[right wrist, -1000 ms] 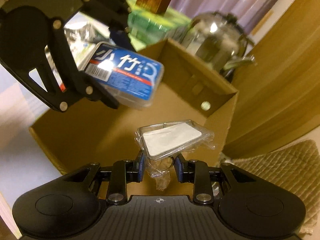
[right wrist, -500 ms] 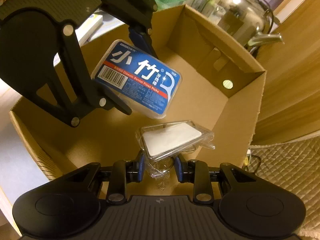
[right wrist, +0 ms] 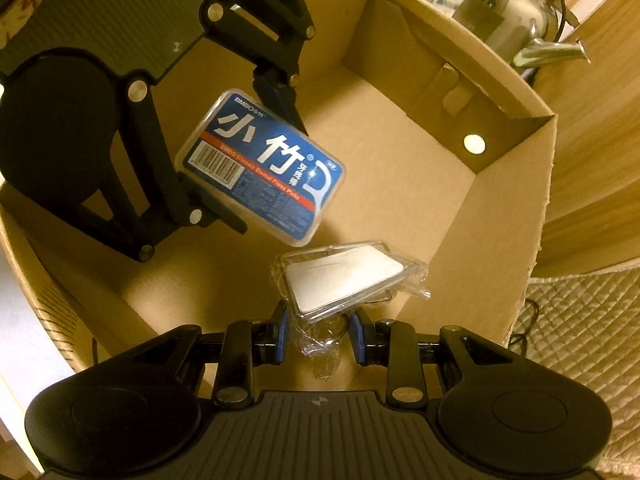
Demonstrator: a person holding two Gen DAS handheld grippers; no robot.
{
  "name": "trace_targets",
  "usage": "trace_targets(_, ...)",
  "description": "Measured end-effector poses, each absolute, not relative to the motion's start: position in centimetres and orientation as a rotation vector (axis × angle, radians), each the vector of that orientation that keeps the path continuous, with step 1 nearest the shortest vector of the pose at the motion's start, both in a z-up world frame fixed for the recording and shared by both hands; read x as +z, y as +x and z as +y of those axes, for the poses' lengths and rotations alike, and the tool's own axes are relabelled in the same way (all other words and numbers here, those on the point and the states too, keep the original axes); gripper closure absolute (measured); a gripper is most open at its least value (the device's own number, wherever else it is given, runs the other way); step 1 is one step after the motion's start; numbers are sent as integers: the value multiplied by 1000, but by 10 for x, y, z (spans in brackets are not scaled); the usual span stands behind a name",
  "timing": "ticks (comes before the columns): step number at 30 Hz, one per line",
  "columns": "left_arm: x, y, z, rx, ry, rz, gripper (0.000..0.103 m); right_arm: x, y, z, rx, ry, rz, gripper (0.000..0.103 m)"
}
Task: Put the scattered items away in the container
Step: 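Carry both items over the cardboard box and open both tools to drop them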
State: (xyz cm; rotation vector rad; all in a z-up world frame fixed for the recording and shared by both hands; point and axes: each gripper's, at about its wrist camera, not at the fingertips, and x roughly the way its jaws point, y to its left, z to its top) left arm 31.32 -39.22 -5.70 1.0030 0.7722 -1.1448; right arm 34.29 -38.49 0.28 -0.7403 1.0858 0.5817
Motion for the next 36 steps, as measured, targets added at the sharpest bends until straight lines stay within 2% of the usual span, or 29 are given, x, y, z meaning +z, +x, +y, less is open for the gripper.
trace_targets(3,-60,314,-392,-1138,1004,779,50,1,343,-385,581,-738,1087,76)
trace_targets(7,-59,317,-392,-1123,996,777,44,0,344,-384,583,-734,1091,76)
trace_targets(18,-43,315,-376,-1107,949,735,44,0,345,-378,600,-723,1109,75)
trace_targets(22,-38,313,-372,-1104,931,720,44,1,345,-373,604,-741,1109,72)
trace_targets(25,-32,310,-367,-1101,913,709,44,6,344,-372,590,-745,1091,64)
trace_targets(36,6,289,-338,-1066,827,670,44,53,314,-375,535,-726,1000,58)
